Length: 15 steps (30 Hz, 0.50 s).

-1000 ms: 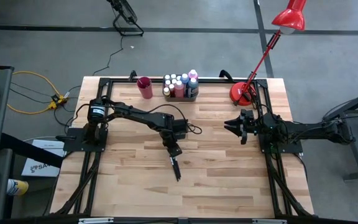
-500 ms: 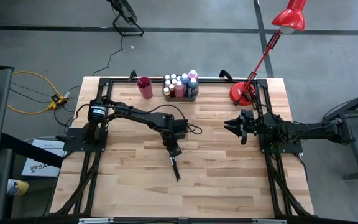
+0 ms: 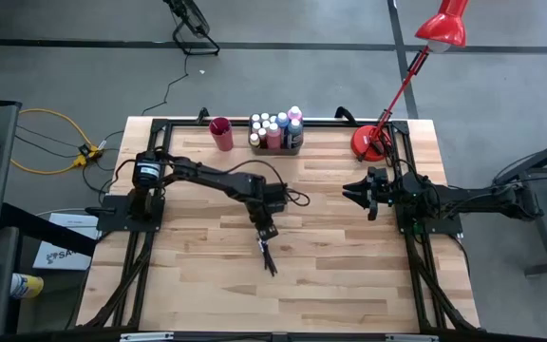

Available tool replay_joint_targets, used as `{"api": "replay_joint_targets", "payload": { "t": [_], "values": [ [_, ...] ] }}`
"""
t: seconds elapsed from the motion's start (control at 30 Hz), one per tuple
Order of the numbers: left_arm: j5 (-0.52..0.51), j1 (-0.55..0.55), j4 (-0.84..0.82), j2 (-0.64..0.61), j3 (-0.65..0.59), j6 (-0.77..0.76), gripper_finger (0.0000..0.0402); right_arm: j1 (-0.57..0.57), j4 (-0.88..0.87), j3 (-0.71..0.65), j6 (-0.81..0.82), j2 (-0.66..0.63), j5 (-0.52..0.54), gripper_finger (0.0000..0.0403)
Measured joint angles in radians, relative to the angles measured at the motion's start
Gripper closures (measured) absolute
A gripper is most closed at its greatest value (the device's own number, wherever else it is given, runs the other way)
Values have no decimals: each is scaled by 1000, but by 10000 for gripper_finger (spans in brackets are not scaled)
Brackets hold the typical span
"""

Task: Pick & Place Paint Supplies
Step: Put the black paint brush into the pink cup

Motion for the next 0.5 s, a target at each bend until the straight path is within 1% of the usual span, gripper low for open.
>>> {"api": "replay_joint_targets", "payload": {
  "t": [0.3, 0.5],
  "values": [
    [3, 3, -38, -2, 91, 49, 402, 0, 0, 0, 0, 0, 0, 280],
    [-5, 4, -76, -4, 181, 86, 401, 0, 0, 0, 0, 0, 0, 280]
  ]
}}
